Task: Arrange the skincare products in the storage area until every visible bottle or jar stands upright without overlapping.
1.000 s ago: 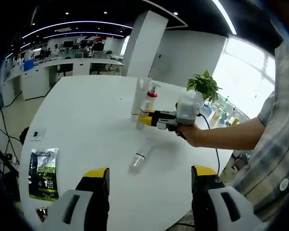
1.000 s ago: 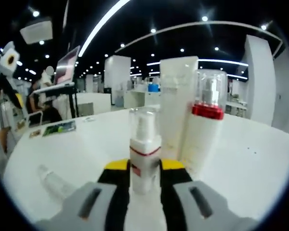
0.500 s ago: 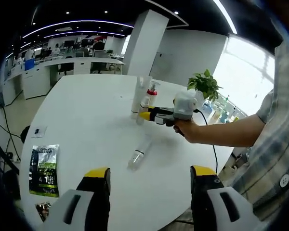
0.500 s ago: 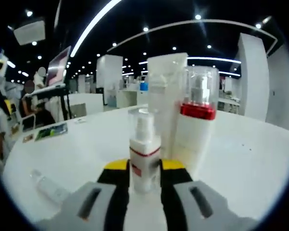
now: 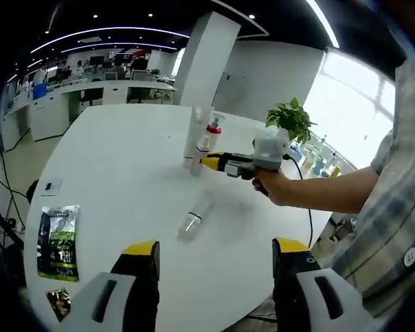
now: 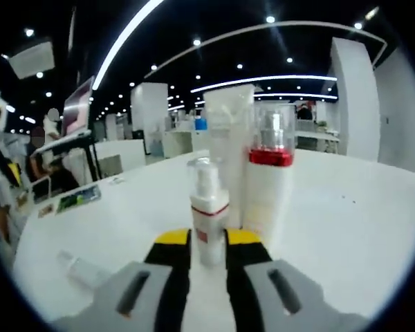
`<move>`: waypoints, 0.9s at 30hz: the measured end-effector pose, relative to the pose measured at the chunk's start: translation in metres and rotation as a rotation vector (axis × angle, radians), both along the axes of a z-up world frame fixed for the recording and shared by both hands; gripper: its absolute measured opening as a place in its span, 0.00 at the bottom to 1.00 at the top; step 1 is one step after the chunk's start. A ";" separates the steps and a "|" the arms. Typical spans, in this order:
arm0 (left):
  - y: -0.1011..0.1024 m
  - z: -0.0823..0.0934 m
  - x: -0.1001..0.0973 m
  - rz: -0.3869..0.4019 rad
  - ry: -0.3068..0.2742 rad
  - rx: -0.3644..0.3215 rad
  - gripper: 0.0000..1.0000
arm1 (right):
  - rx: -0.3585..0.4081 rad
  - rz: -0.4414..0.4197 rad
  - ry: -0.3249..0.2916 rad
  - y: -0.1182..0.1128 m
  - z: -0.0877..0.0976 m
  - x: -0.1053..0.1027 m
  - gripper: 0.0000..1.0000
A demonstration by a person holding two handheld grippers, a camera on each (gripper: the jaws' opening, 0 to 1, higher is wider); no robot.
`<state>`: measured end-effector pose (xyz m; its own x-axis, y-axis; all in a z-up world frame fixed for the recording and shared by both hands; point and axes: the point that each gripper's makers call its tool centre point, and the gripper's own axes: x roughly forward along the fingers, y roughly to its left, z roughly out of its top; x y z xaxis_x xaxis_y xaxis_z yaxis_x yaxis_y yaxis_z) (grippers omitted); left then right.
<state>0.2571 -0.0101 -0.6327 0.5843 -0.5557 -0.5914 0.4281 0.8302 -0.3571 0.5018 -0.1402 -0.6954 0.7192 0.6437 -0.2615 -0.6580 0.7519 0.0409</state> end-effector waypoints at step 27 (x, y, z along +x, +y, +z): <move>0.001 0.000 -0.002 0.004 0.002 0.017 0.66 | -0.035 0.004 0.009 -0.005 -0.004 0.017 0.11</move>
<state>0.2548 -0.0095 -0.6332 0.5857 -0.5432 -0.6016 0.4238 0.8379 -0.3440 0.5185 -0.1449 -0.6995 0.7140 0.6370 -0.2904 -0.6609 0.7502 0.0206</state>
